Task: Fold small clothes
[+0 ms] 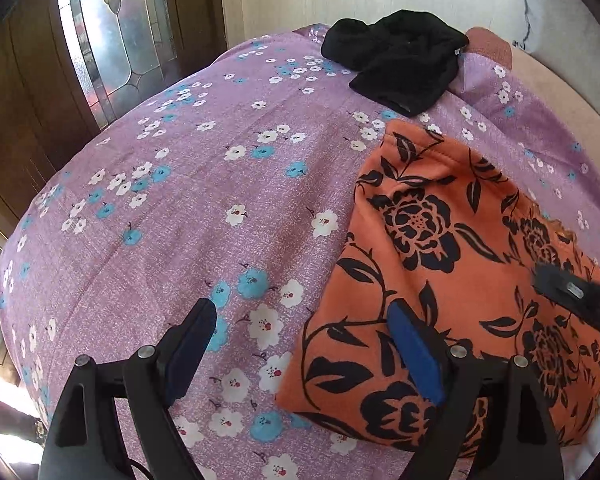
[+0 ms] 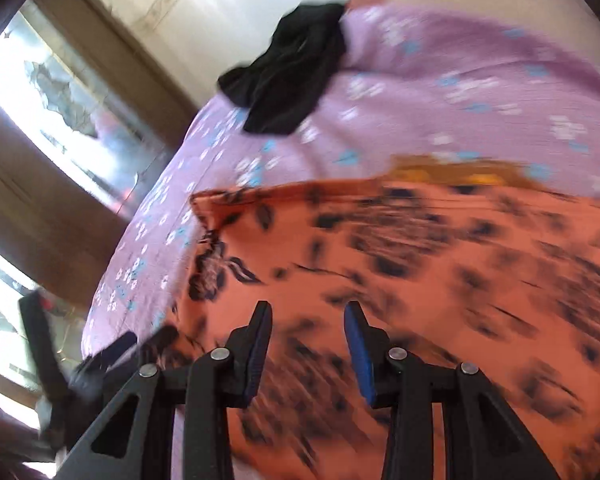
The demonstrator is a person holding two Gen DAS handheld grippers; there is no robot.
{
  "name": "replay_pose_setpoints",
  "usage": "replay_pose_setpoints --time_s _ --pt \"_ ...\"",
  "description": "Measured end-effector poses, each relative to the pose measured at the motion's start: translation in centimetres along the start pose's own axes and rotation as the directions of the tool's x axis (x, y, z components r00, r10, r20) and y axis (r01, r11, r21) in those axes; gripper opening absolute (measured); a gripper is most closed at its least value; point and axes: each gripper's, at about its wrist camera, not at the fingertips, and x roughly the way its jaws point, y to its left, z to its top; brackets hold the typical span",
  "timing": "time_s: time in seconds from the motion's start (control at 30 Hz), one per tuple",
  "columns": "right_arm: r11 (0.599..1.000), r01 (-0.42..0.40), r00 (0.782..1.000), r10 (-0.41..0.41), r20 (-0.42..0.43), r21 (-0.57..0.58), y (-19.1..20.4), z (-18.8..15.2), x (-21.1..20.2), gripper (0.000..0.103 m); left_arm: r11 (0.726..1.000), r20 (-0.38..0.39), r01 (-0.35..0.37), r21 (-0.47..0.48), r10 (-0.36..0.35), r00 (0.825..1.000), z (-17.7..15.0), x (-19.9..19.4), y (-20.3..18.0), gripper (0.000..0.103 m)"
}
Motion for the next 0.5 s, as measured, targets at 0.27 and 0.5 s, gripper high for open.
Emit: replay_pose_setpoints --time_s 0.27,0.5 --pt "0.999 0.012 1.0 -0.012 0.007 0.048 1.1 5.2 6.7 0.042 0.999 0.014 -0.004 0.05 0.003 1.0 0.2 0.2 -0.2 0.088" --pt "0.996 -0.008 0.988 -0.005 0.155 0.083 -1.0 4.9 -0.1 0.041 0.991 0.102 0.087 0.1 -0.097 0.99 0.3 -1.8 -1.2 0.088"
